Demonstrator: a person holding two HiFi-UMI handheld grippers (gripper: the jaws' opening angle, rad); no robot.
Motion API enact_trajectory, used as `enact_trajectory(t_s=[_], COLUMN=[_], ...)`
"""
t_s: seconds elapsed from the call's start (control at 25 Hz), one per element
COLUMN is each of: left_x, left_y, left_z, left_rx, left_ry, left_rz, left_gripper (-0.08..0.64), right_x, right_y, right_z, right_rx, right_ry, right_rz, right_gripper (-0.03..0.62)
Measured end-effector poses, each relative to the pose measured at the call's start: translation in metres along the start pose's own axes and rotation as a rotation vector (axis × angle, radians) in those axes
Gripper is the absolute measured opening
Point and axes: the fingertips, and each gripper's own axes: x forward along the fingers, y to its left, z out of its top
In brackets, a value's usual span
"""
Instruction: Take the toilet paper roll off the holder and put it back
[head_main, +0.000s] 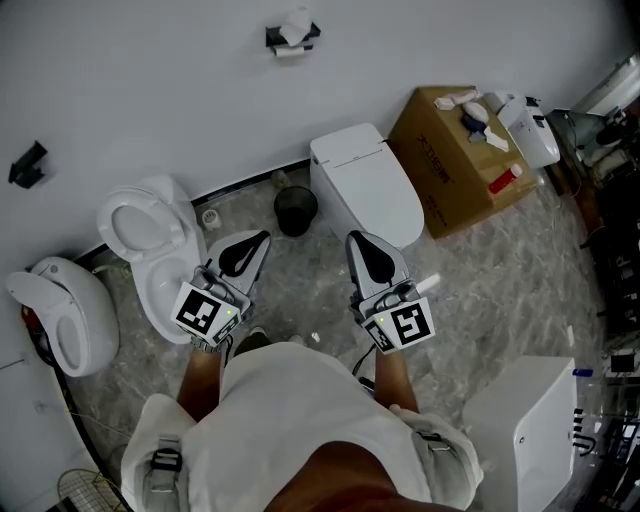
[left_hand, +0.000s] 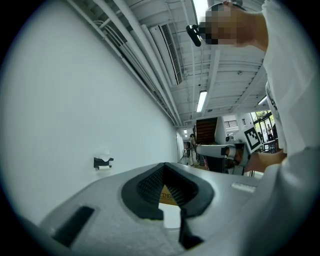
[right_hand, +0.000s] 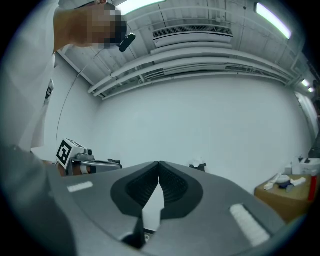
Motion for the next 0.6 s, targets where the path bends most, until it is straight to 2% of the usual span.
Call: enact_trajectory(t_s=[0.32,0.6], left_x=[0.03,0.067], left_y=[0.018,0.075], left_z=[-0.005,-0.024], left_rx=[0.014,-0.001], left_ry=[0.015,0.007], left_rz=[-0.003,-0.022], left_gripper=[0.0,0.0], right_x=[0.019,0.075], right_y=[-0.03,-0.06], right_z=[-0.009,-0.03], right_rx=[0.013,0.007], right_ry=[0.001,0.009], right_rz=[0.0,-0.019], right_gripper=[0.012,0.012])
